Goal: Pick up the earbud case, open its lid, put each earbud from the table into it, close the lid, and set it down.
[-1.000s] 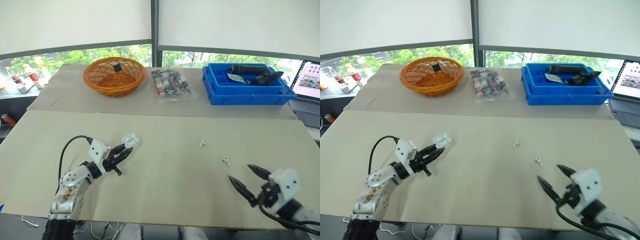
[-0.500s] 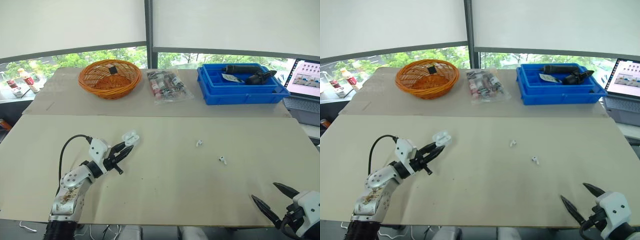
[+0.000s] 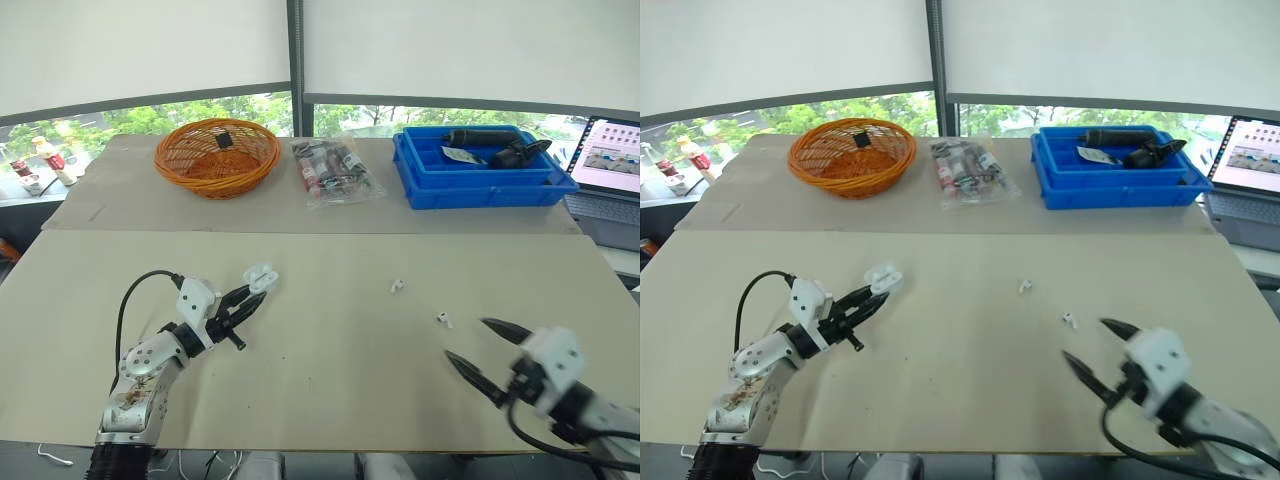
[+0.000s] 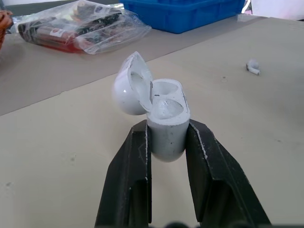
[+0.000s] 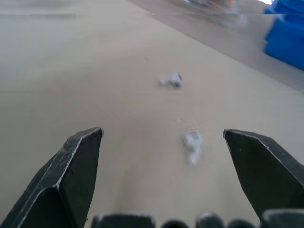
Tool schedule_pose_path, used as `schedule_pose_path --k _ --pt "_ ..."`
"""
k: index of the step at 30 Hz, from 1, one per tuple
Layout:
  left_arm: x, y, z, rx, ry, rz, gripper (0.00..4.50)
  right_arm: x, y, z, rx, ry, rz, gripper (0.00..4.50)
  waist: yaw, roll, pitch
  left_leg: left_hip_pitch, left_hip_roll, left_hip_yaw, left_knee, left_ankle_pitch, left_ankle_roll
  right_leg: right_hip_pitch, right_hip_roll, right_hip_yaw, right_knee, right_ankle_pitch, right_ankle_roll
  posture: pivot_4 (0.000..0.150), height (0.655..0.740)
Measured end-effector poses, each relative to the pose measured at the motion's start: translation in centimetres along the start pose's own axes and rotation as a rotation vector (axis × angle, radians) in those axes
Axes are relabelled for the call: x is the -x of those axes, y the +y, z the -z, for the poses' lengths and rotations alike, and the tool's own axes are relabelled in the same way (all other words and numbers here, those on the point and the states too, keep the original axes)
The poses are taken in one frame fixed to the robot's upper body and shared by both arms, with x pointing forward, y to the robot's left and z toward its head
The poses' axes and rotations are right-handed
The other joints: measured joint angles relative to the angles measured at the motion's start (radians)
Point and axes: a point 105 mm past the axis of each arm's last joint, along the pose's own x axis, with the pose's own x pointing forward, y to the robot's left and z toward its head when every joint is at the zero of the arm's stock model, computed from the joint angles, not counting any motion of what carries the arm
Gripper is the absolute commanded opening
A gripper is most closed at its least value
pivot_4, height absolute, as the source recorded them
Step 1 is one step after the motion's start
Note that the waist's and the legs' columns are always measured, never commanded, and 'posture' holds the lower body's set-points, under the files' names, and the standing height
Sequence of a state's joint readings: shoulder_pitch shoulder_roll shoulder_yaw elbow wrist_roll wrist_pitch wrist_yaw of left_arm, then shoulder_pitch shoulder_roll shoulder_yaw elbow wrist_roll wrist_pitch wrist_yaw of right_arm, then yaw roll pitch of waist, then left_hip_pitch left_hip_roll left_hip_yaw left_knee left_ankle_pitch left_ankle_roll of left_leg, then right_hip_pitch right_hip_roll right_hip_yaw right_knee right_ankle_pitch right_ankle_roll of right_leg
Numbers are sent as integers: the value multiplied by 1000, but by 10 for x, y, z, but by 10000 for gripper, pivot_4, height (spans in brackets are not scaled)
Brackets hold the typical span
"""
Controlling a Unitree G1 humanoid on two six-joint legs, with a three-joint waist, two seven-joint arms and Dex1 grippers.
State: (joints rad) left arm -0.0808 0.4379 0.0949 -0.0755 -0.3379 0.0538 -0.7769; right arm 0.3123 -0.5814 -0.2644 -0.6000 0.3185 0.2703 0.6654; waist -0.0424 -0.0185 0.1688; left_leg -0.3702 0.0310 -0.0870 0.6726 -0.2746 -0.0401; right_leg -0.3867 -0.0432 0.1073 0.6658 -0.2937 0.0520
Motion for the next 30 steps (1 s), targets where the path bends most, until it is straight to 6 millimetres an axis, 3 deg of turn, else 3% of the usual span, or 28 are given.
schedule_pose_path --k 3,9,16,18,26,27,30 --pt "-6 -2 -6 -18 -23 21 5072 -36 0 -16 -34 -34 53 45000 0 0 0 0 0 -1 0 0 0 -1 0 0 1 0 0 1500 7136" --pt "-11 -9 -8 -20 -39 66 5072 -90 -8 -14 -178 27 240 45000 8 0 0 -4 -1 -2 0 0 0 -3 -2 -1 -1 0 0 1500 7136" --pt "-13 -12 -7 -16 -40 84 5072 -114 -30 13 -244 145 481 45000 1 0 0 -4 -1 -2 -1 0 0 -5 -1 -2 1 0 0 1500 7136" --pt "-13 -13 -7 -14 -38 88 5072 -118 -30 24 -279 181 512 45000 0 0 0 -5 -1 -2 -1 0 0 -6 -1 -2 1 0 0 1500 7136" --pt "-13 -13 -6 -13 -37 88 5072 -126 -21 30 -381 186 537 45000 -4 1 -1 -4 -1 -2 -1 0 0 -5 -1 -2 2 0 -1 1500 7136" --pt "-13 -13 -6 -13 -37 88 5072 -128 -19 30 -399 187 539 39432 -4 1 -1 -3 0 -2 -1 0 0 -5 -1 -2 2 0 -1 1500 7136" --pt "-13 -13 -6 -13 -36 87 5072 -128 -19 30 -427 193 553 29611 -4 1 -1 -3 0 -2 -1 0 0 -5 -1 -2 2 0 -1 1500 7136"
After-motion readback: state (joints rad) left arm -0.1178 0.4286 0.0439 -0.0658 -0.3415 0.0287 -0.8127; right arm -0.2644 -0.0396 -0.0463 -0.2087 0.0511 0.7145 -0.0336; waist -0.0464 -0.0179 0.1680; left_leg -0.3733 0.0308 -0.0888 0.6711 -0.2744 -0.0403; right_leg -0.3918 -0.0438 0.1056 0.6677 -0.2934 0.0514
